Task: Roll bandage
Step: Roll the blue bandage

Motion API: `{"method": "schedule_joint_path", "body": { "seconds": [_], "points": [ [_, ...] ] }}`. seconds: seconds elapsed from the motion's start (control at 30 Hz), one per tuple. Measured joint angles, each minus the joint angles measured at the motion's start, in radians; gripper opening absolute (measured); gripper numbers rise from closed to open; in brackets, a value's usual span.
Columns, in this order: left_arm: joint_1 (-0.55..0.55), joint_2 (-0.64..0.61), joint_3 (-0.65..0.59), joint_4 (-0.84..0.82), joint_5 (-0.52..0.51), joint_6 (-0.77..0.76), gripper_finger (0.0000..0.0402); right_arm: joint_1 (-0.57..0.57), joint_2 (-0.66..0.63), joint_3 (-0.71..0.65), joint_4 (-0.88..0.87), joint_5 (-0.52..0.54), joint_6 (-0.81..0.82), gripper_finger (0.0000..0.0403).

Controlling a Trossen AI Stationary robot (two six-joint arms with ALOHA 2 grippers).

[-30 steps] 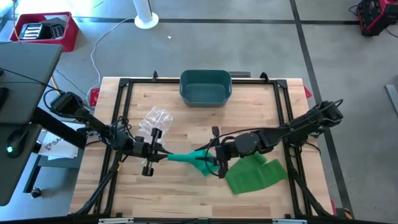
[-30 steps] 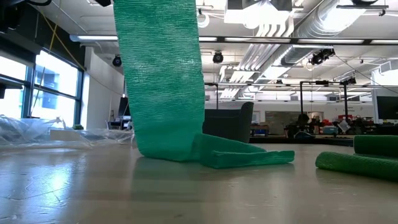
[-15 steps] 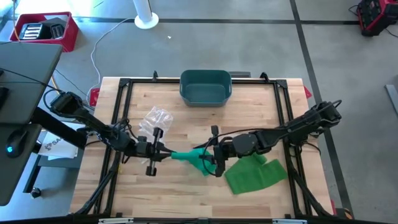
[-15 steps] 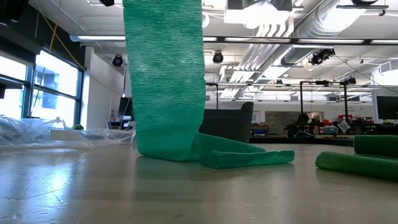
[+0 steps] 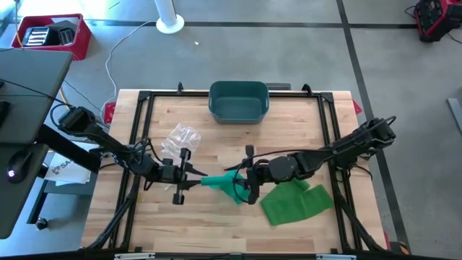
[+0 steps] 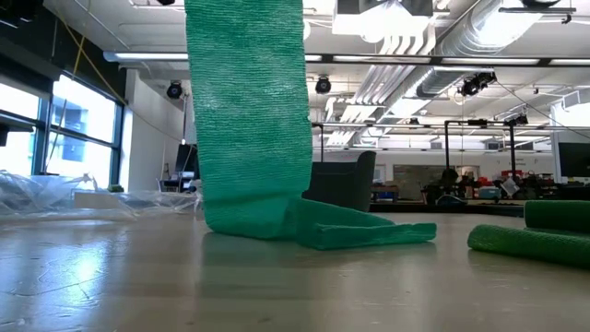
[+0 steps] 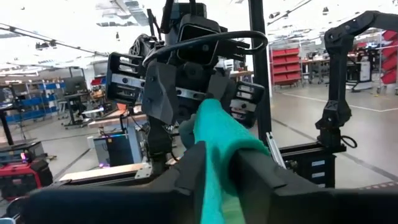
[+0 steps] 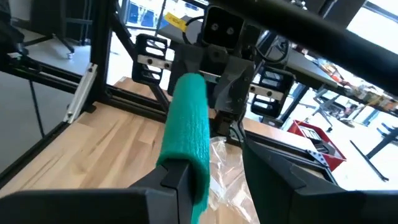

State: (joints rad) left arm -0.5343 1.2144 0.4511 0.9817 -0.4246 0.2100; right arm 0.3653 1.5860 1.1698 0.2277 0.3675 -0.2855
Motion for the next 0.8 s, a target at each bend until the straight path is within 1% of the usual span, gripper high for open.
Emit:
{"method": "schedule_joint_path", "body": {
  "seconds": [0.17,0.27,0.33,0.47,0.6,0.7,0.8],
  "points": [
    [0.001,0.0,0.0,0.001,0.0,-0.016,0.0147,0.0,0.0,0.0,-0.001,0.011,0.016,0.0121],
    [0.003,0.0,0.0,0.002,0.001,-0.016,0.0168,-0.005,0.0,0.0,-0.002,0.011,0.026,0.0121],
    [0.004,0.0,0.0,0.002,0.001,-0.015,0.0175,-0.006,0.0,0.0,0.0,0.011,0.026,0.0121],
    [0.004,0.0,0.001,0.003,-0.019,0.015,0.0172,-0.007,0.0,0.0,0.001,0.012,0.049,0.0121],
    [0.004,0.0,0.009,-0.003,-0.055,0.04,0.0151,-0.008,0.0,0.0,-0.005,0.017,0.056,0.0121],
    [0.003,0.0,0.018,-0.009,-0.074,0.051,0.0129,-0.007,0.0,0.0,-0.006,0.017,-0.025,0.0121],
    [0.003,0.0,0.027,-0.027,-0.109,0.017,0.0113,-0.005,0.0,0.0,-0.006,0.02,-0.171,0.0121]
  ]
}}
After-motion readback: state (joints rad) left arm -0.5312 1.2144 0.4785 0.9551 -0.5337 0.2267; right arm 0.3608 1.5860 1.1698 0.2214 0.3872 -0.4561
